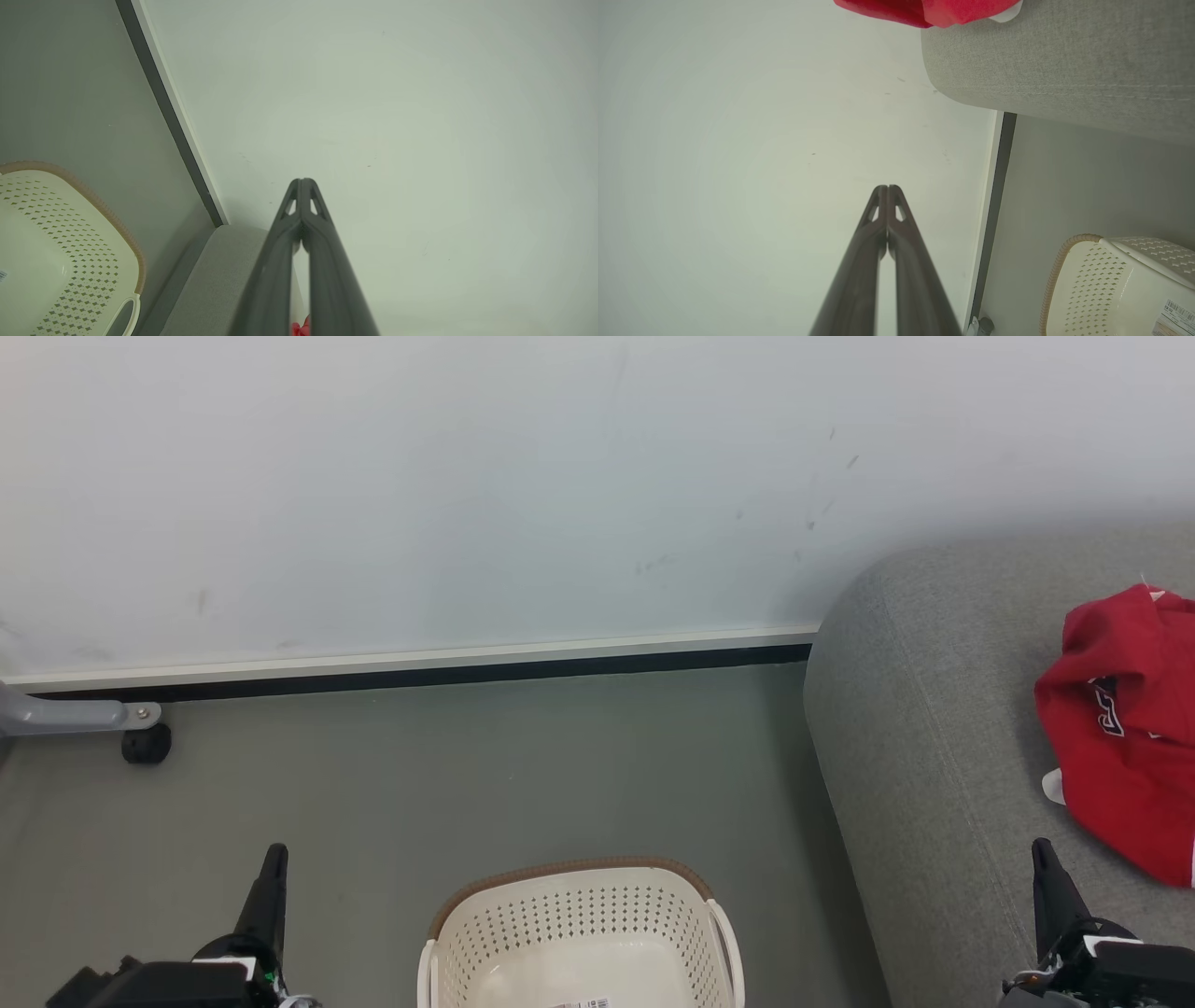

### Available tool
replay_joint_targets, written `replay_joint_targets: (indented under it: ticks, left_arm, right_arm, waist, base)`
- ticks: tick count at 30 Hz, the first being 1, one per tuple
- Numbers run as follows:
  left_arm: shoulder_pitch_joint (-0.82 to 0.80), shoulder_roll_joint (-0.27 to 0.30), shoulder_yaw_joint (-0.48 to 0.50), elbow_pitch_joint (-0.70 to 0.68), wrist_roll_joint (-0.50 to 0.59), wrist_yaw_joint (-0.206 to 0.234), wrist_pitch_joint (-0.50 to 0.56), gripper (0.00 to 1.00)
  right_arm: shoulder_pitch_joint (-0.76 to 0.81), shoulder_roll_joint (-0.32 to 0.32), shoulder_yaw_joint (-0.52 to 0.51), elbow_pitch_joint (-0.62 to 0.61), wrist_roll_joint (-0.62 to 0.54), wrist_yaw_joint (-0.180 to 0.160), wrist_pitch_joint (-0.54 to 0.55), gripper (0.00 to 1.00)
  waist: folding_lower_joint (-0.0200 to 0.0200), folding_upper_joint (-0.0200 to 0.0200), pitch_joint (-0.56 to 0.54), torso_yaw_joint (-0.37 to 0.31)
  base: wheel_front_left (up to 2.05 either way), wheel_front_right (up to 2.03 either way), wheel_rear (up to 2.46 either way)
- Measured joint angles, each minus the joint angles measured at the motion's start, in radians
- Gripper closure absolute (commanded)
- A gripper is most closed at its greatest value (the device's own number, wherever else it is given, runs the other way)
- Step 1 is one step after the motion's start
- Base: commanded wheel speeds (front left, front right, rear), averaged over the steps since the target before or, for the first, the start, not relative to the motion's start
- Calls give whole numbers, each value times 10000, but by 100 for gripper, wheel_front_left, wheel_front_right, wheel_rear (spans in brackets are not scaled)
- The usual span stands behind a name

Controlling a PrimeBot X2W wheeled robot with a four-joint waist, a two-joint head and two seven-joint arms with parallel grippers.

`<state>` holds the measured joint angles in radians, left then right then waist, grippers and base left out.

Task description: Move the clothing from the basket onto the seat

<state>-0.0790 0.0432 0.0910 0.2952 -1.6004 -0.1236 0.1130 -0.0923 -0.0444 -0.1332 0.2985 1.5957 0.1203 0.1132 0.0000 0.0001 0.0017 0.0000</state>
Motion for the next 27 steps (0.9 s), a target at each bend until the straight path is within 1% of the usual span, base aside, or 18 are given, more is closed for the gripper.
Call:
replay_joint_targets:
  ticks: [27]
  left_arm:
    - [0,0,0,2,0,0,0,100]
  right_arm:
    - [0,2,0,0,2,0,0,100]
  waist:
    - [0,0,0,0]
  base:
    - [0,0,0]
